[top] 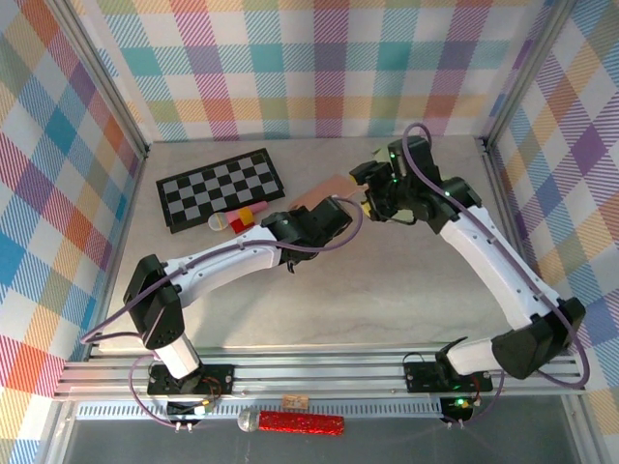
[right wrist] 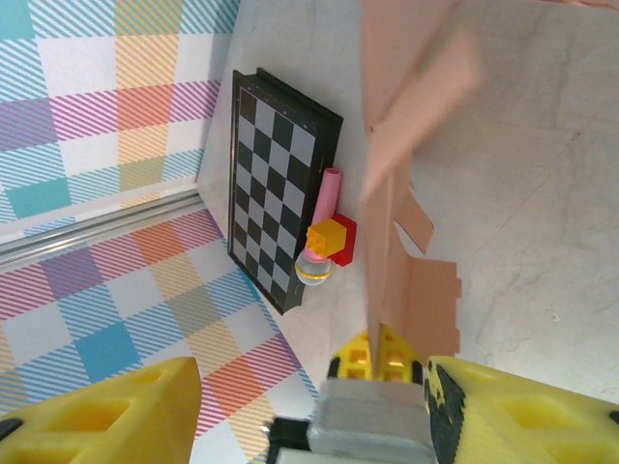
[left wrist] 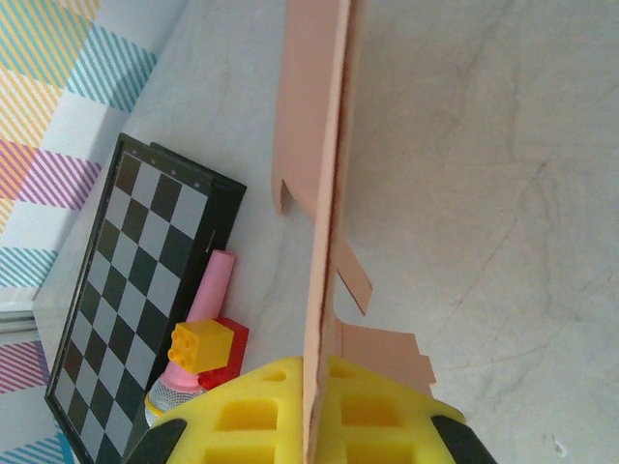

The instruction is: Fold the paper box

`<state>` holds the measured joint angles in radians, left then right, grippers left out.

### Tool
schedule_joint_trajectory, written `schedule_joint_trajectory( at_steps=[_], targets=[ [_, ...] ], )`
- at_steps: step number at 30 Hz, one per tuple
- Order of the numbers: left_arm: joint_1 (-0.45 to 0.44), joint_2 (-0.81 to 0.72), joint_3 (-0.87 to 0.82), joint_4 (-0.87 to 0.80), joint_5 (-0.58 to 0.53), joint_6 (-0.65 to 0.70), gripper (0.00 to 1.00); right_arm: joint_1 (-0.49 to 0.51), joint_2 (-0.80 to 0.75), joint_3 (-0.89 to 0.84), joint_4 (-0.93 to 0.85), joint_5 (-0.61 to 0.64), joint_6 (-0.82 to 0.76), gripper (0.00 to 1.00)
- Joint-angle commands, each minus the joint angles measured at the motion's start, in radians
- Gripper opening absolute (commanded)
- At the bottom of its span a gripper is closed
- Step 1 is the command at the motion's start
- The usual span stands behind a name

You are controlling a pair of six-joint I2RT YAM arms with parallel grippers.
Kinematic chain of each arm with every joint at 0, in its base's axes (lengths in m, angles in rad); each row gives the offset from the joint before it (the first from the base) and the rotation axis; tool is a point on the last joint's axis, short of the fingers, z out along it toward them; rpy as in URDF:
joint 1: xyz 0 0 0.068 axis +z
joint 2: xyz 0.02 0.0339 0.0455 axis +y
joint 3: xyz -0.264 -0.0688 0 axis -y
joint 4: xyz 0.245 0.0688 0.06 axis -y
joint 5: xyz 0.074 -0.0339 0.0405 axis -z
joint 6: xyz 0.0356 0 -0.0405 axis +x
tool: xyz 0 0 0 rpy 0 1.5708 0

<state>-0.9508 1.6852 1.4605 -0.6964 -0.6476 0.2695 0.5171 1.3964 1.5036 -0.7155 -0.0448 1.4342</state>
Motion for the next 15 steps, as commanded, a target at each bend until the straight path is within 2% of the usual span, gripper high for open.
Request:
schedule_joint_trajectory(
  at_steps=[1,9,12,15],
  targets=[
    [-0.009,0.008,0.049,-0.054,-0.007,-0.024,0.00,0.006,0.067,0.033,0.008,0.022,0.020,0.62],
    [-0.019,0.020,0.077,-0.061,-0.011,-0.025,0.00,0.018,0.137,0.034,0.003,-0.016,0.068,0.52],
    [-0.026,0.022,0.082,-0.063,-0.013,-0.025,0.00,0.018,0.152,0.032,0.034,-0.011,0.066,0.43],
    [-0.029,0.022,0.082,-0.063,-0.017,-0.025,0.00,0.018,0.175,0.069,0.020,-0.014,0.056,0.29]
  ],
)
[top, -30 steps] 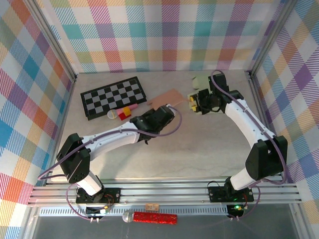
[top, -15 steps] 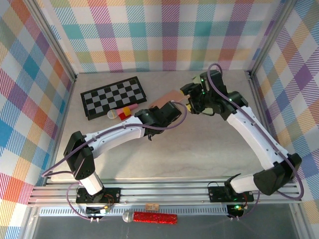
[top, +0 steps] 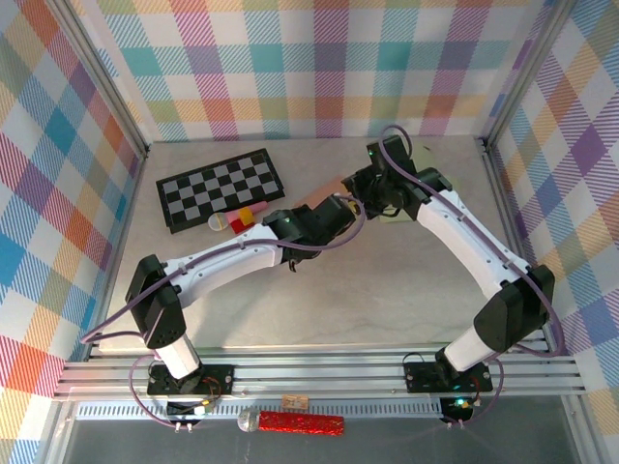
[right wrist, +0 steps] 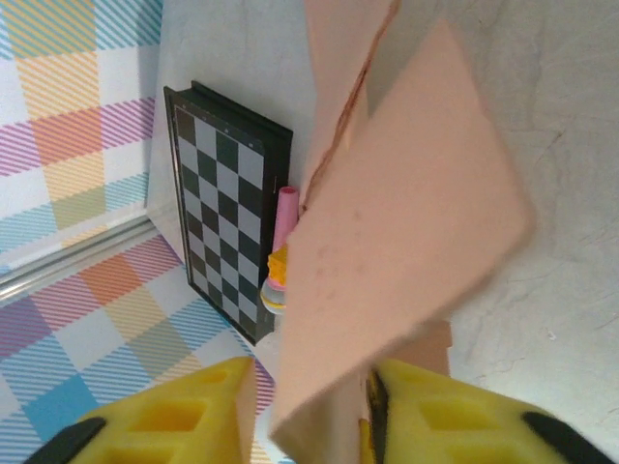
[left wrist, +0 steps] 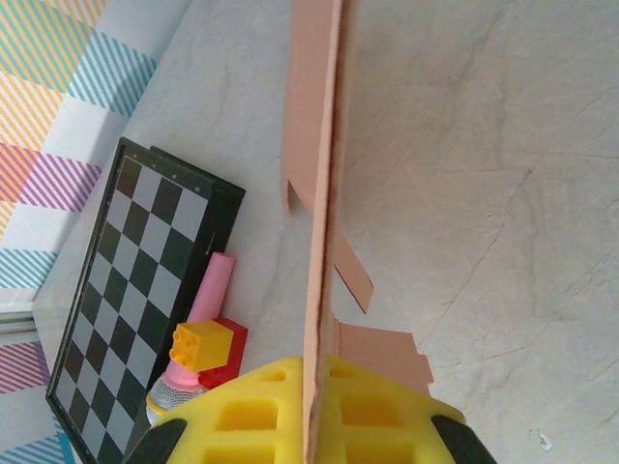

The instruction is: Fold the paper box

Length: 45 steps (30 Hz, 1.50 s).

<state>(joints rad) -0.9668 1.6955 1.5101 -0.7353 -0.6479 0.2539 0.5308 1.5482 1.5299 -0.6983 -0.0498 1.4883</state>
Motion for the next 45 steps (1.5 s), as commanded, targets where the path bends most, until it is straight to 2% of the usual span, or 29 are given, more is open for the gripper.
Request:
schedule_joint_trajectory(
  at_steps=[1,3,4,7,10,13,15,19,23,26,28,30,33,36,41,45],
  targets=[
    [-0.013,0.011,0.034,-0.024,-0.018,-0.009,0.00,0.005,0.028,0.049,-0.002,-0.011,0.003,0.22],
    [-0.014,0.006,0.040,-0.024,-0.024,-0.012,0.00,0.005,0.029,0.050,-0.006,-0.013,0.012,0.08],
    [-0.015,0.000,0.045,-0.024,-0.026,-0.017,0.04,0.005,0.027,0.050,-0.004,-0.013,0.016,0.02],
    [-0.015,-0.030,0.063,-0.025,-0.045,-0.052,0.35,0.003,0.018,0.058,0.002,-0.009,0.026,0.00],
    [-0.015,-0.093,0.083,-0.020,-0.042,-0.106,0.62,0.000,0.014,0.104,-0.010,-0.004,0.028,0.00],
    [-0.015,-0.186,0.097,0.012,0.006,-0.175,0.83,-0.005,0.013,0.154,-0.035,-0.007,0.042,0.00],
    [-0.015,-0.248,0.099,0.043,0.041,-0.221,1.00,-0.008,0.009,0.176,-0.055,-0.011,0.066,0.00],
    [-0.013,-0.309,0.160,0.013,0.037,-0.336,1.00,-0.012,0.002,0.225,-0.123,-0.019,0.125,0.00],
    [-0.010,-0.364,0.187,0.013,0.005,-0.389,1.00,-0.014,-0.014,0.285,-0.222,-0.031,0.171,0.00],
    [0.040,-0.401,0.190,0.023,0.019,-0.444,1.00,-0.014,-0.029,0.342,-0.345,-0.048,0.196,0.00],
    [0.127,-0.401,0.220,-0.026,0.119,-0.532,0.98,-0.012,-0.043,0.368,-0.430,-0.044,0.219,0.00],
    [0.239,-0.381,0.249,-0.081,0.273,-0.641,0.96,-0.012,-0.057,0.360,-0.484,-0.033,0.249,0.00],
    [0.373,-0.336,0.259,-0.121,0.499,-0.778,0.90,-0.012,-0.075,0.251,-0.403,-0.037,0.284,0.00],
    [0.430,-0.271,0.283,-0.155,0.673,-0.869,0.81,-0.012,-0.065,0.143,-0.267,-0.048,0.328,0.00],
    [0.438,-0.181,0.317,-0.197,0.789,-0.936,0.75,-0.018,0.037,0.133,-0.165,-0.042,0.321,0.00],
    [0.441,-0.171,0.288,-0.222,0.777,-0.935,0.74,-0.021,0.102,0.112,-0.066,-0.018,0.282,0.00]
  ],
)
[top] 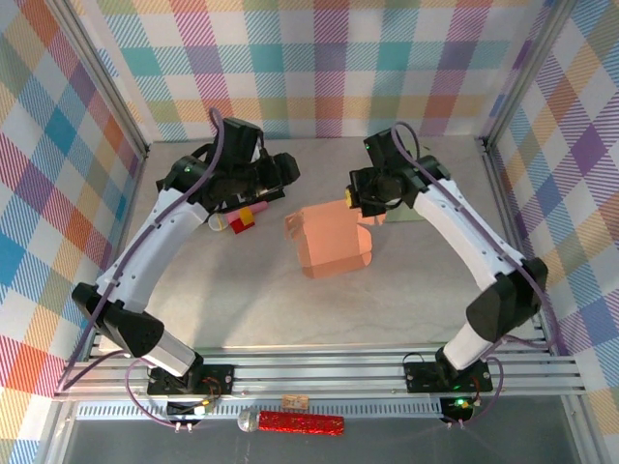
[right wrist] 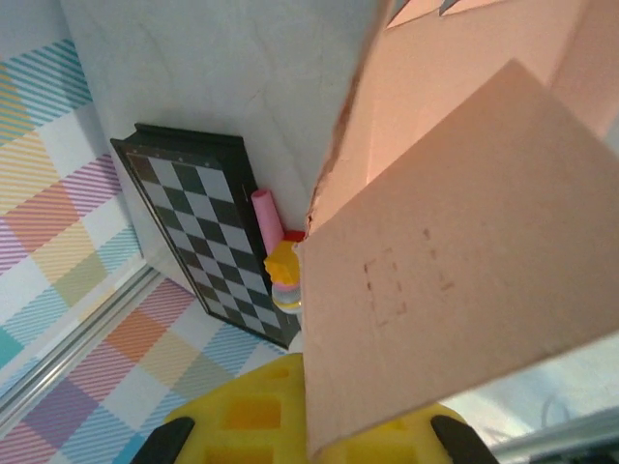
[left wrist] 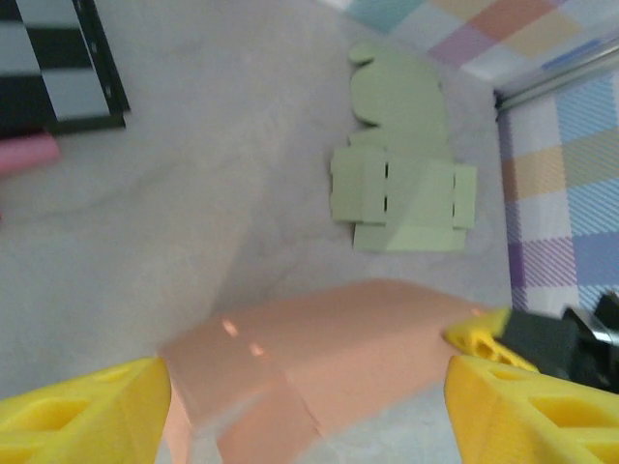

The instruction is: Fold the paper box

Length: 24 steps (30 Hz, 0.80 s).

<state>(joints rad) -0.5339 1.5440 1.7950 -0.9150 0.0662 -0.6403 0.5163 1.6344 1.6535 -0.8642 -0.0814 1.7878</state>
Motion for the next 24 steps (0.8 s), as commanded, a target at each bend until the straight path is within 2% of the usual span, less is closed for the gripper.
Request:
schedule_joint_trajectory(
  at_steps=[1,5,8,11,15,20,22,24],
  targets=[
    [0.012,-0.022,-0.012,-0.042,0.061,-0.035,0.74,-0.010,0.035,-0.022,0.127,0.015,-0.030,0.00],
    [0.050,-0.044,-0.114,-0.035,0.053,-0.014,0.74,-0.028,0.090,-0.082,0.292,-0.016,-0.112,0.00],
    [0.096,-0.065,-0.210,0.000,0.093,-0.010,0.72,-0.035,0.116,-0.098,0.342,-0.021,-0.192,0.00],
    [0.134,-0.077,-0.285,0.055,0.156,-0.040,0.71,-0.036,0.112,-0.185,0.484,-0.057,-0.243,0.00],
    [0.138,-0.055,-0.313,0.121,0.204,-0.091,0.69,-0.035,0.092,-0.317,0.651,-0.086,-0.234,0.00],
    [0.137,0.015,-0.346,0.217,0.270,-0.173,0.59,-0.035,0.080,-0.389,0.735,-0.082,-0.263,0.00],
    [0.137,0.044,-0.357,0.246,0.293,-0.189,0.55,-0.035,0.078,-0.435,0.819,-0.091,-0.265,0.00],
    [0.137,0.062,-0.363,0.269,0.302,-0.194,0.55,-0.035,0.077,-0.483,0.891,-0.095,-0.262,0.00]
  ],
)
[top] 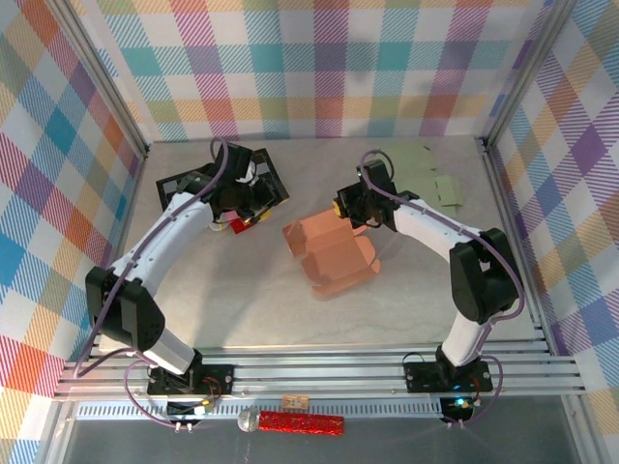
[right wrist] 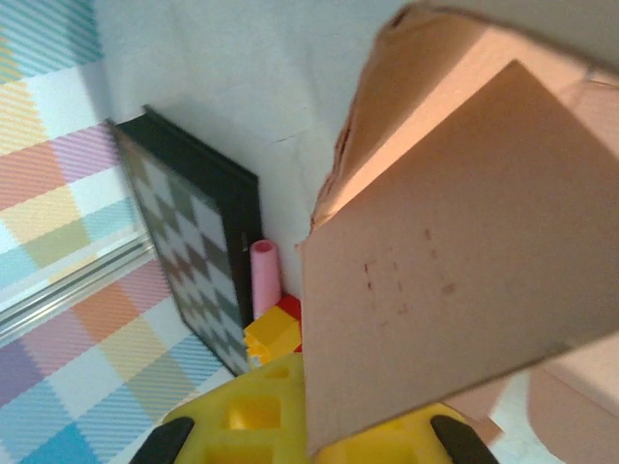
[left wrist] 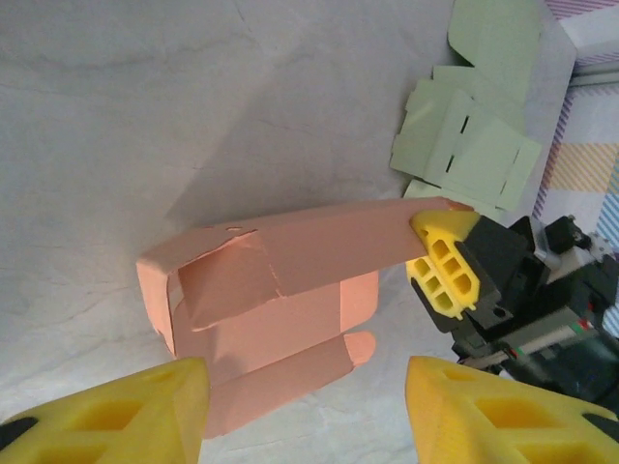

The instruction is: Fold the paper box

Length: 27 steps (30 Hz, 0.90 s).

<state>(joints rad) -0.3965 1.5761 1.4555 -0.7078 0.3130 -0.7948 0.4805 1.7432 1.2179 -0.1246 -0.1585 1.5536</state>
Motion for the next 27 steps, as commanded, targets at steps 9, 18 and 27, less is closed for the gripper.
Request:
schedule_joint_trajectory(
  at_steps=[9,18,27],
  targets=[
    [-0.005,0.095,-0.028,0.141,0.078,-0.074,0.54,0.001,-0.037,-0.230,0.470,-0.009,-0.033,0.00],
    [-0.019,0.155,-0.065,0.197,0.082,-0.111,0.54,0.003,-0.015,-0.303,0.638,-0.015,-0.032,0.00],
    [-0.054,0.216,-0.069,0.230,0.063,-0.132,0.54,0.003,-0.013,-0.295,0.626,-0.019,-0.017,0.00]
  ],
)
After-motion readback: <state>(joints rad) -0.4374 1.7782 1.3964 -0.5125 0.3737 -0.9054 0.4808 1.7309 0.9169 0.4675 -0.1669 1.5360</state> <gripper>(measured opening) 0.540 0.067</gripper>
